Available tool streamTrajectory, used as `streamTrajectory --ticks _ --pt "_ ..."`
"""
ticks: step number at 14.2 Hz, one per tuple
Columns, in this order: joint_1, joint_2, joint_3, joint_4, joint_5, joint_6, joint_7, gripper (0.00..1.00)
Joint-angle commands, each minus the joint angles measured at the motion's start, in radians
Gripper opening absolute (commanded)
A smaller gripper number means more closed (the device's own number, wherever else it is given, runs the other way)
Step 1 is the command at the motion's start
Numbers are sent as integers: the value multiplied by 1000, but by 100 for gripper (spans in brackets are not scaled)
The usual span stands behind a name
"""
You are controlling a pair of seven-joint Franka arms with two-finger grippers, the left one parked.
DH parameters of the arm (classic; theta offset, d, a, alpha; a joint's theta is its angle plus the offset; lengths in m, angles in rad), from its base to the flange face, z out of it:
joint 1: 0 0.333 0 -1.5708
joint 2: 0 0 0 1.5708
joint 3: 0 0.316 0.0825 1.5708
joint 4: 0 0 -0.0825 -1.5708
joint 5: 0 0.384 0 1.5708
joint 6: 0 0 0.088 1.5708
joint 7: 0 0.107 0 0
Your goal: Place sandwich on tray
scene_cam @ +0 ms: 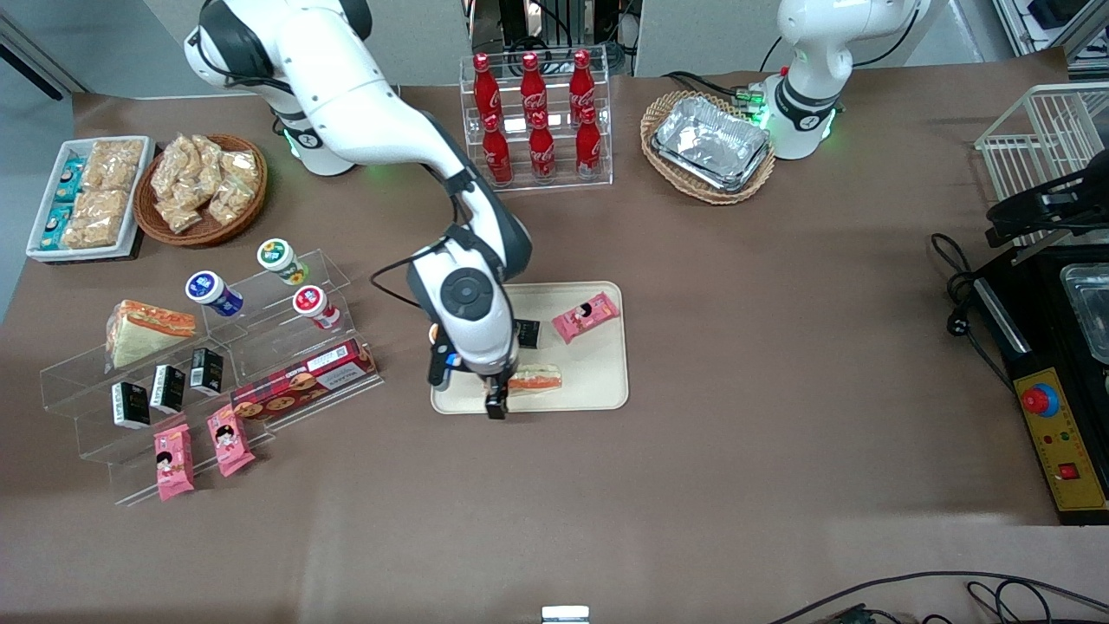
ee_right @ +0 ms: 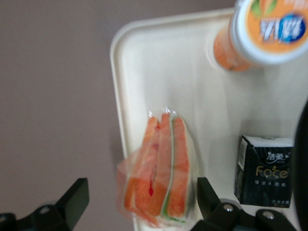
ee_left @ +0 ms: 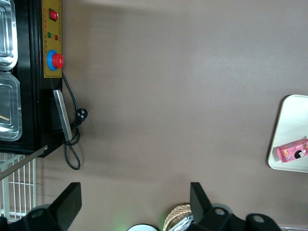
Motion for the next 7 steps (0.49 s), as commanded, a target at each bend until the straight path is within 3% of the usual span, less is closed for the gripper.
streamTrajectory --ticks 1,7 --pt "-80 -127 7 -3 24 -171 -80 100" --pt "-106 -250 4 -8 24 -408 -303 100"
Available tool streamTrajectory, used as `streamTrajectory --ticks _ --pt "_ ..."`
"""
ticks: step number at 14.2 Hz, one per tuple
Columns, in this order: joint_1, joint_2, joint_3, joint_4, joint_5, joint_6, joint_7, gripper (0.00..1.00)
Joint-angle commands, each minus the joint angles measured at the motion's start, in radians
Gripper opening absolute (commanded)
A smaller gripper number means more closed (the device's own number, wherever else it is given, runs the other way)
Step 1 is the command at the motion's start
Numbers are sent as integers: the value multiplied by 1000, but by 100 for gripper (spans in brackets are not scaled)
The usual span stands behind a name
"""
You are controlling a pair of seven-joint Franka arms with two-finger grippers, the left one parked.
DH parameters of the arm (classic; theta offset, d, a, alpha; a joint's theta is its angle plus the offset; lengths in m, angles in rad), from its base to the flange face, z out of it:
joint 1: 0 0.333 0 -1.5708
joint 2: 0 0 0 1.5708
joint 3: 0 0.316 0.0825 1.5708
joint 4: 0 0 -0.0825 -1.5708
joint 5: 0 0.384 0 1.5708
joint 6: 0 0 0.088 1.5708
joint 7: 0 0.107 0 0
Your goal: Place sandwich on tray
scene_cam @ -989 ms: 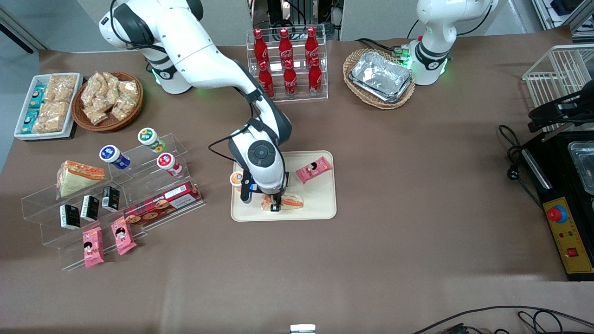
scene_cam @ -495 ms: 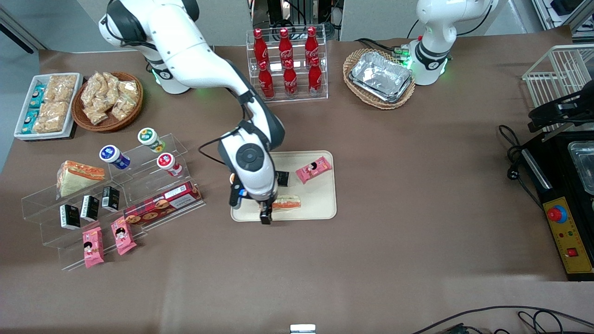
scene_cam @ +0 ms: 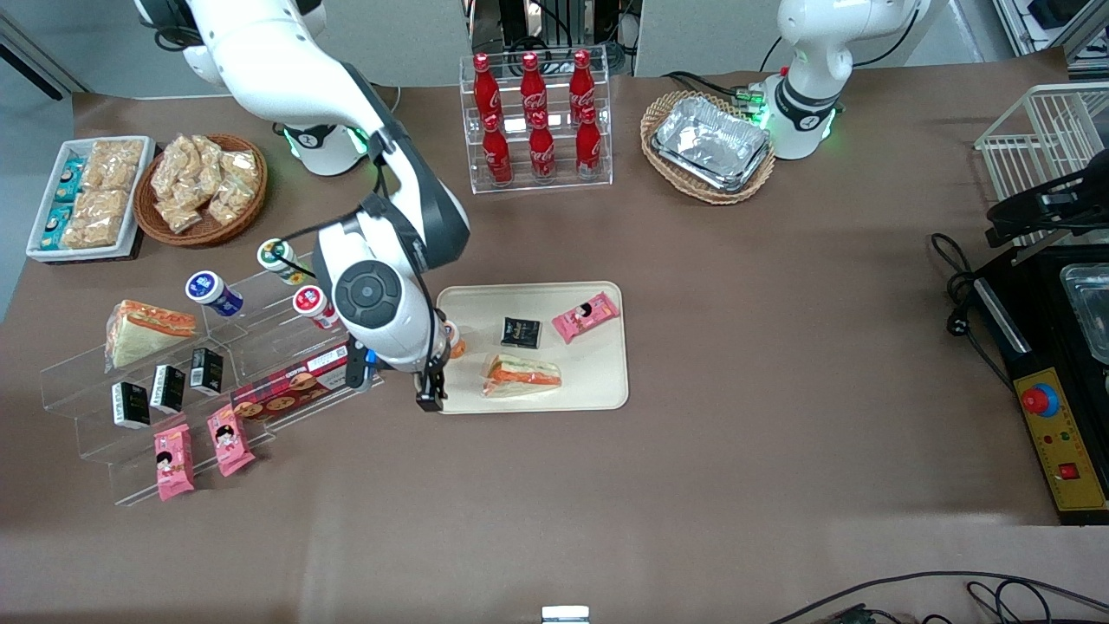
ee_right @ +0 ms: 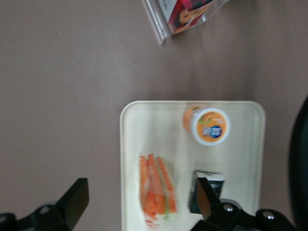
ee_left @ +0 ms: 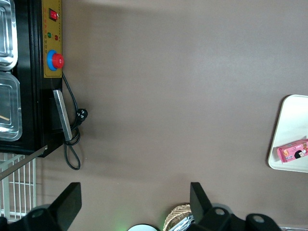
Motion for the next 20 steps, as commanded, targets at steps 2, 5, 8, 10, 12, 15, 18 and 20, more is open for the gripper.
streamTrajectory --ticks 2,5,8,10,12,15,18,20 --pt "17 -58 9 -21 20 -71 -253 100" --pt "-30 -114 4 -21 17 -149 -407 100" --pt "-83 -146 2 -23 21 -198 -786 100" --pt "-121 -178 4 -23 21 -232 -899 100" --pt "-179 -206 15 -24 21 -257 -1000 100" --pt "-267 -255 18 -29 21 -312 -1264 100" --pt "-378 -327 39 -58 12 -352 -1492 100" --pt "-492 -379 88 -104 12 -366 -1635 100"
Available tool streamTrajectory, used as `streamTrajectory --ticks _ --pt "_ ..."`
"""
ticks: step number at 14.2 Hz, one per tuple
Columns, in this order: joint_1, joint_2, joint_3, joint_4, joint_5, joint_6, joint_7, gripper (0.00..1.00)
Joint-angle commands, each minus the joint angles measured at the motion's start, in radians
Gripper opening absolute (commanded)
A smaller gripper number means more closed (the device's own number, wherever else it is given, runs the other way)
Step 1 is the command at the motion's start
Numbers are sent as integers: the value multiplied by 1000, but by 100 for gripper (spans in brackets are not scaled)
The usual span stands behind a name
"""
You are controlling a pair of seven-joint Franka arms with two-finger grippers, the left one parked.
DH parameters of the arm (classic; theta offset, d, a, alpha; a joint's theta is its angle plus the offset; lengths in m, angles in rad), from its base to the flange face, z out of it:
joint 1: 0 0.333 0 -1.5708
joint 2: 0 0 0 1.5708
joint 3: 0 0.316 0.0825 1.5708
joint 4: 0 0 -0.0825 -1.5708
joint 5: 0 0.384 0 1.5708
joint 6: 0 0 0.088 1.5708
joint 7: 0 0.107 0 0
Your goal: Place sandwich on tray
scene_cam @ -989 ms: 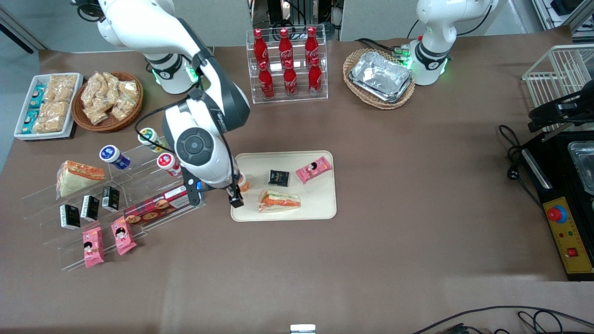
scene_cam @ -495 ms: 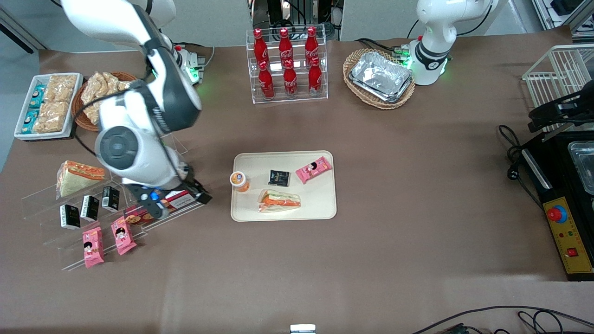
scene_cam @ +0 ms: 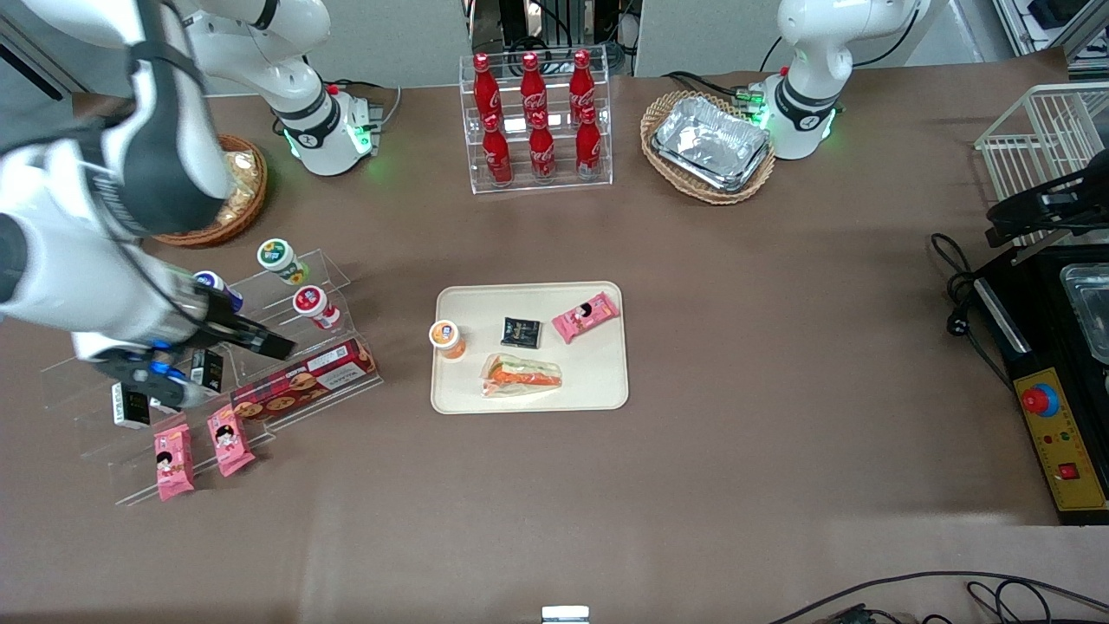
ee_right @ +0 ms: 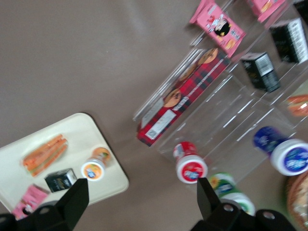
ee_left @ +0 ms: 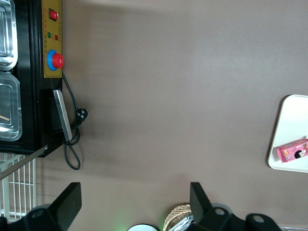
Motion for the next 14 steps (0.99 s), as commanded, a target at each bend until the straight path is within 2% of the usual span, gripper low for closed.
streamTrajectory --ticks 1,4,6,8,11,14 --pt "-162 -119 72 -105 7 -26 -245 100" --pt "-226 -185 68 -178 10 -17 -430 100" --pt "-233 -274 65 -262 3 6 -442 100" --pt "-236 -317 68 -303 -51 36 -444 100" --pt "-231 -380 69 -367 -60 55 -446 100" --pt "-226 -371 74 -356 -80 67 -498 100"
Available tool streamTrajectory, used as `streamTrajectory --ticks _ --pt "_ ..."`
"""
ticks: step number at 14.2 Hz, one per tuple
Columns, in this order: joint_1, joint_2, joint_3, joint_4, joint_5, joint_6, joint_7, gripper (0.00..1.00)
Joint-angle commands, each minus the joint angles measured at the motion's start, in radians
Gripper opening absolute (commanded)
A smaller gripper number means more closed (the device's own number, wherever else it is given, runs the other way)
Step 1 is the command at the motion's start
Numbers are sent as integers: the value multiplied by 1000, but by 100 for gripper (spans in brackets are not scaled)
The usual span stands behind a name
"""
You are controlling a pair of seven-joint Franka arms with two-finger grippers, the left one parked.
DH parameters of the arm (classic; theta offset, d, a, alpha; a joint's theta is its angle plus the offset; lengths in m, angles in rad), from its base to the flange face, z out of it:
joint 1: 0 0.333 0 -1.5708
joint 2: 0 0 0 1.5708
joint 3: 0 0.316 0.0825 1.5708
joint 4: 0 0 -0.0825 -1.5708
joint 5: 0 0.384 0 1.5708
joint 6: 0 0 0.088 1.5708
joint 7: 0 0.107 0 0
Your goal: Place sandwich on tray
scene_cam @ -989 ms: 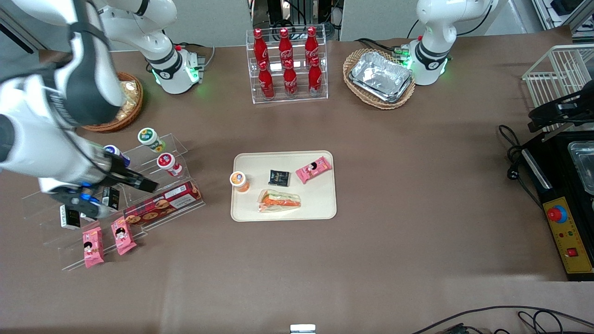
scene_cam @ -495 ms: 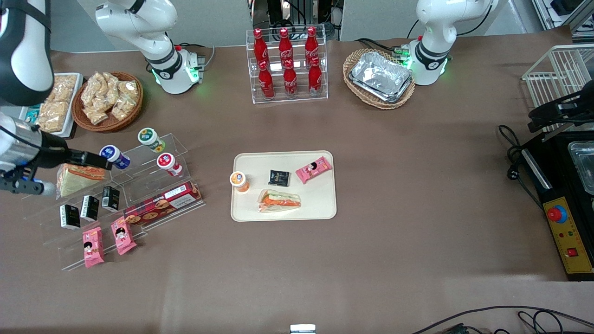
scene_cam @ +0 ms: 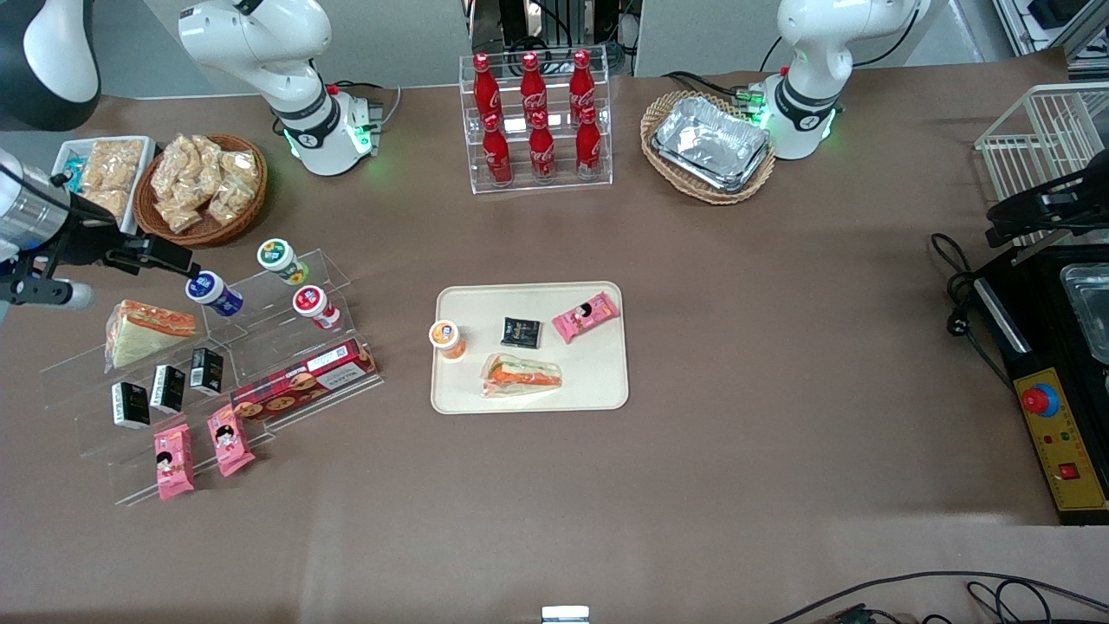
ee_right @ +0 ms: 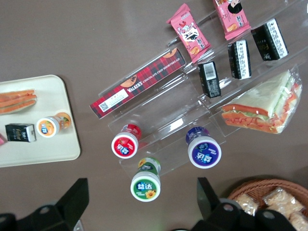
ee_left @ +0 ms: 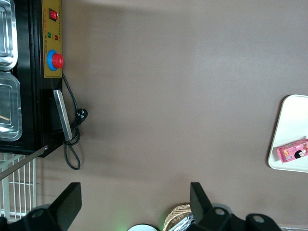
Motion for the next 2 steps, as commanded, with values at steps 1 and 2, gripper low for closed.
streamTrajectory --ticks 1,2 --pt "3 -29 4 -42 -27 37 -46 100" --pt "3 -30 4 -42 -25 31 -46 100"
